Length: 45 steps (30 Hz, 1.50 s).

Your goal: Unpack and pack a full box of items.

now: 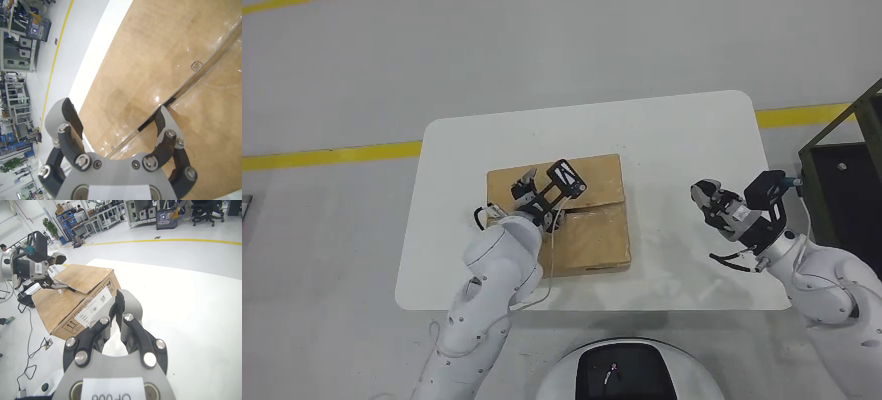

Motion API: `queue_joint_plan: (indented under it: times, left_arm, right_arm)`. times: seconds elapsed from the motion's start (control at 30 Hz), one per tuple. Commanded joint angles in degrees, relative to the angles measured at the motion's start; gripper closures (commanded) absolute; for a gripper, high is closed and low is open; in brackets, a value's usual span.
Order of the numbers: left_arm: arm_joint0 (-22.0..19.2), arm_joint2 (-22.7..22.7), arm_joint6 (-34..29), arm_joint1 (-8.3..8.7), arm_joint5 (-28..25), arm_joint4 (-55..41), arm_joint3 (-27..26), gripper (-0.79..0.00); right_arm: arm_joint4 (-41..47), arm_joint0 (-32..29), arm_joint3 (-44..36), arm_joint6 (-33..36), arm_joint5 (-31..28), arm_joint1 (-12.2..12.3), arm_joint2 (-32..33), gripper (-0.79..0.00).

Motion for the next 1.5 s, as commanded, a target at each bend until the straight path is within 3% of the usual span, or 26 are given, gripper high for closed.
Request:
queue_joint_plan:
  times: [0.0,0.03,0.07,0.1,0.77,1.2,1.27,1.3,1.47]
  left_arm:
    - [0.18,0.1,0.46,-0.02,0.08,0.69,-0.28,-0.345]
    - [0.3,0.14,0.83,-0.03,0.22,0.97,-0.43,-0.249]
    - [0.44,0.18,1.2,-0.05,0.28,1.14,-0.55,-0.022]
    - [0.54,0.19,1.44,-0.07,0.35,1.32,-0.71,0.0]
    - [1.54,2.53,7.32,-0.63,-0.72,4.95,-2.2,0.0]
    - [2.87,6.75,4.81,-1.55,-3.9,2.0,-9.5,0.0]
    - [3.11,7.16,4.29,-1.72,-3.34,1.75,-9.87,-0.382]
    - [3.03,7.29,4.01,-1.79,-3.24,1.93,-9.74,-0.785]
    - [0.89,7.18,4.04,-2.16,-2.7,3.6,-8.18,-0.785]
  right_arm:
    - [-0.04,0.12,0.12,0.01,-0.02,0.02,-0.05,0.0]
    - [-0.13,0.14,0.12,0.04,-0.07,0.02,-0.12,0.0]
    - [-0.16,0.15,0.14,0.01,-0.09,0.03,-0.16,0.0]
    - [-0.18,0.14,0.15,-0.03,-0.08,0.04,-0.2,0.0]
    - [-0.82,-1.27,-0.37,-0.99,0.03,0.29,0.44,0.0]
    - [2.1,-2.0,-1.33,-0.93,1.11,0.65,4.3,0.0]
    - [2.26,-2.14,-1.32,-0.86,1.16,0.7,4.61,0.0]
    - [2.34,-2.19,-1.25,-0.81,1.19,0.71,4.68,0.0]
    - [2.34,-2.18,-1.4,-0.7,1.4,0.71,4.31,0.0]
